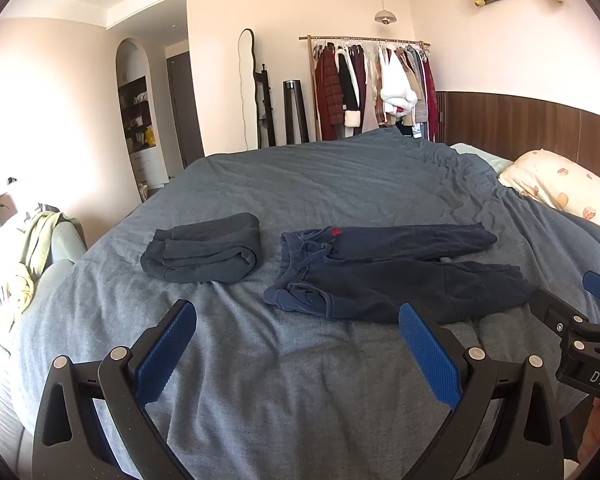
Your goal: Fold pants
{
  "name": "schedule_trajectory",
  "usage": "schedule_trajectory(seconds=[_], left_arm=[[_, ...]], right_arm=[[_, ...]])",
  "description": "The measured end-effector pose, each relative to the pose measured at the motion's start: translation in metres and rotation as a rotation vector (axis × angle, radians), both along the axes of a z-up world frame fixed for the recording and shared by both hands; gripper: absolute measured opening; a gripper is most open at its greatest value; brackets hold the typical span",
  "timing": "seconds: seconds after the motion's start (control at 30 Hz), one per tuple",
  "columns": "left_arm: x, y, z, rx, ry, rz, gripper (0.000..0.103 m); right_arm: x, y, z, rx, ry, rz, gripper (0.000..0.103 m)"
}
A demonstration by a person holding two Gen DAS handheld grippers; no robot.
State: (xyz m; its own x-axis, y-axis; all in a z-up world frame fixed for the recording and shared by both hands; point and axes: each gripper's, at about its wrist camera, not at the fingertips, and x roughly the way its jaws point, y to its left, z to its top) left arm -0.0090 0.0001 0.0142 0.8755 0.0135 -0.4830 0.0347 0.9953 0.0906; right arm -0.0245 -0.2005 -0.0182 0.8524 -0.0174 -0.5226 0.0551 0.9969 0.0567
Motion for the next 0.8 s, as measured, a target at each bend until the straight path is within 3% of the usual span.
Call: schedule_trajectory(seconds=[0.8], left_arm=[[-0.0038,-0.0004,0.0071,0.0,-0.022,-0.002,0.103]], right_arm=[[-0.0025,0.0009,0.0058,0.003,-0.02,0.001,0.102]])
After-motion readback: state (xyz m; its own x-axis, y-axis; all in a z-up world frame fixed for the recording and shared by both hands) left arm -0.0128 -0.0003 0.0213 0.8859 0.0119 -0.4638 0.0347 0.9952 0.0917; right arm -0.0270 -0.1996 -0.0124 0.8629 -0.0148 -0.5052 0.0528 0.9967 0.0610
